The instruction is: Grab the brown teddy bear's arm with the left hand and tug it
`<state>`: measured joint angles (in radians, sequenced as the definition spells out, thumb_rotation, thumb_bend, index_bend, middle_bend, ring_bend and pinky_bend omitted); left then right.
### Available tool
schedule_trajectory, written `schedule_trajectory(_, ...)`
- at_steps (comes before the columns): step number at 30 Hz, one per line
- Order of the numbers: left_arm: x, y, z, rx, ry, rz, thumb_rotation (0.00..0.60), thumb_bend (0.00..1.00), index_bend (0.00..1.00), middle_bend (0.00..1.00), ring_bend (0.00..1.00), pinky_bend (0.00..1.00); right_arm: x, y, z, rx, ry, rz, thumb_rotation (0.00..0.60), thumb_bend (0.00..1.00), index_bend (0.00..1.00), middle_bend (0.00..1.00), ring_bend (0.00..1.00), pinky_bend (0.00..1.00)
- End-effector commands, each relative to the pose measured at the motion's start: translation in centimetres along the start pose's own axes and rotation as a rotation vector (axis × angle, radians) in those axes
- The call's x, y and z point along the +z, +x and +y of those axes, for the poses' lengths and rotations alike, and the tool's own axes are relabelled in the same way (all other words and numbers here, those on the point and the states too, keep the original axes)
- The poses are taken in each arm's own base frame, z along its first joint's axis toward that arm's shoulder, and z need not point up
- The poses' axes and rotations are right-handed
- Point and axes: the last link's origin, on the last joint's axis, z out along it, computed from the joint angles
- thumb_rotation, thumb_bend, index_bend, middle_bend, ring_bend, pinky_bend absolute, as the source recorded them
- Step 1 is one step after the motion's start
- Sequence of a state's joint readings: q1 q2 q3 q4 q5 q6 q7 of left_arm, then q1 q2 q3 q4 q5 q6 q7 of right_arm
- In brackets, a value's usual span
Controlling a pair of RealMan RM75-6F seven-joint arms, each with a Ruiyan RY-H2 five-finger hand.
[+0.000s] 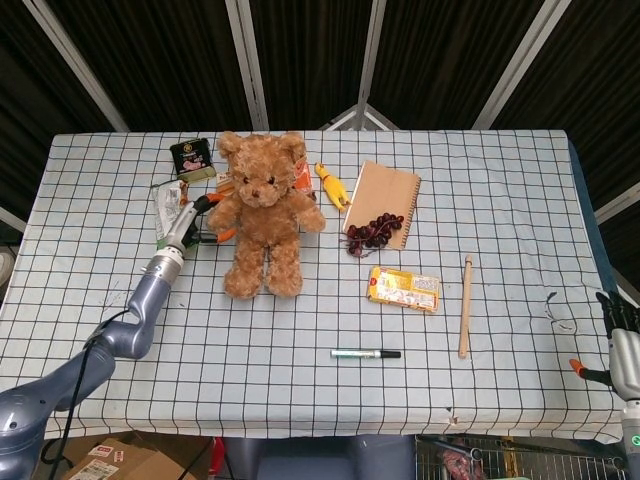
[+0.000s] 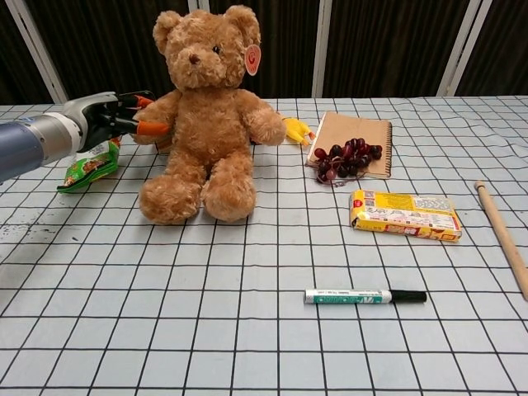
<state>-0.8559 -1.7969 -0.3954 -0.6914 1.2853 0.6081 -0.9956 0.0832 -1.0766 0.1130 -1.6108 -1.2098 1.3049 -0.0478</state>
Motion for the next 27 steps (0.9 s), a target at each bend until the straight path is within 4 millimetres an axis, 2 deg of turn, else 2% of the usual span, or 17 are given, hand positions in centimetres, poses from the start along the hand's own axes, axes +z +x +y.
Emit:
schedule_trajectory(1, 0.1, 0.0, 0.3, 0.002, -0.008, 0.009, 0.600, 0.36, 0.31, 0.34, 0.00, 0.00, 0.0, 0.0, 0.0, -0.001, 0.001, -0.001, 0.600, 0.17, 0.00, 0.00, 0.00, 0.00)
schedule_trajectory(7, -0.2, 0.1, 0.3, 0.010, -0.014, 0.016, 0.600, 0.43, 0.32, 0.36, 0.00, 0.00, 0.0, -0.2, 0.0, -0.003, 0.001, -0.009, 0.600, 0.17, 0.00, 0.00, 0.00, 0.00)
schedule_trajectory(13, -0.3, 0.3, -0.6, 0.052, 0.030, 0.021, 0.600, 0.52, 0.33, 0.36, 0.00, 0.00, 0.1, -0.2, -0.2, -0.001, 0.005, -0.010, 0.600, 0.17, 0.00, 0.00, 0.00, 0.00)
schedule_trajectory(22, -0.5, 0.7, 0.1, 0.044, 0.006, 0.043, 0.600, 0.52, 0.33, 0.36, 0.00, 0.00, 0.0, -0.2, -0.2, 0.000, 0.004, -0.014, 0.600, 0.17, 0.00, 0.00, 0.00, 0.00)
schedule_trajectory(27, -0.6, 0.7, -0.7, 0.072, 0.040, 0.044, 0.600, 0.56, 0.36, 0.38, 0.00, 0.00, 0.1, -0.2, -0.2, 0.001, 0.005, -0.015, 0.600, 0.17, 0.00, 0.00, 0.00, 0.00)
